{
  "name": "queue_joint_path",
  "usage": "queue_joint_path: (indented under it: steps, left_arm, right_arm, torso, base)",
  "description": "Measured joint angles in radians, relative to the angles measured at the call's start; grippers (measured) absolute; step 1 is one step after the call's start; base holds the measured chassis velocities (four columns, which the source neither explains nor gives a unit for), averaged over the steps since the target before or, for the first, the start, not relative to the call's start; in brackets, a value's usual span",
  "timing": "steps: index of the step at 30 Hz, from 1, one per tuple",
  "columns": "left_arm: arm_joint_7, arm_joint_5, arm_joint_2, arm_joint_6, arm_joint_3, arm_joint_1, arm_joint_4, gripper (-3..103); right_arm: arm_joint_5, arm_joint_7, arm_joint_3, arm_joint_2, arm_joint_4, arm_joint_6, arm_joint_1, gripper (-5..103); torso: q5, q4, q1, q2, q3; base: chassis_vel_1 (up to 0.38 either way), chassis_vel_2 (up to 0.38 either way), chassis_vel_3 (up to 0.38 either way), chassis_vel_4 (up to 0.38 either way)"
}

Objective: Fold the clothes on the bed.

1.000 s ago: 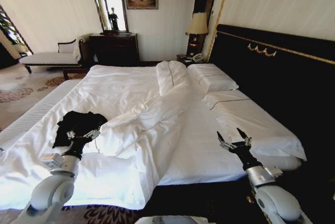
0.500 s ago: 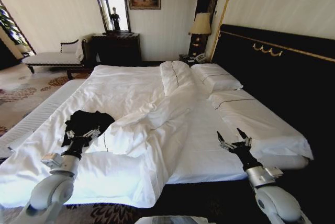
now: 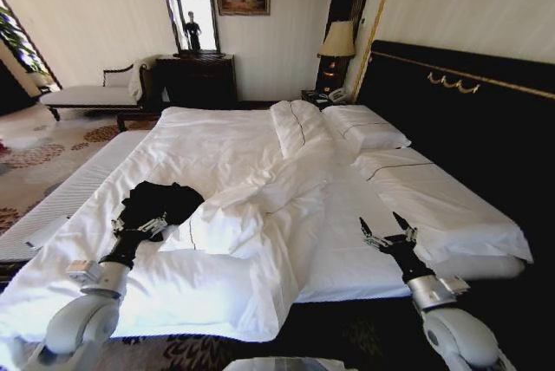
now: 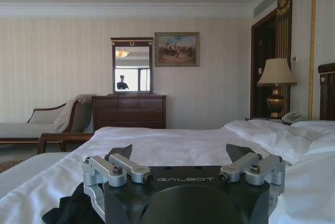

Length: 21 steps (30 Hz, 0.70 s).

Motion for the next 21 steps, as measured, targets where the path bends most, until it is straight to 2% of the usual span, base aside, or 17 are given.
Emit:
queue_joint_path:
  steps: [21]
  left_arm:
    - [0.003, -0.012, -0.008, -0.013, -0.002, 0.021, -0.018, 100]
  right_arm:
    - [0.007, 0.004, -0.013, -0.006, 0.001, -0.011, 0.008, 100]
  torso:
    - [0.0001, -0.0004, 0.000, 0.000, 0.000]
  base:
    - [0.120, 0.119, -0.122, -0.122]
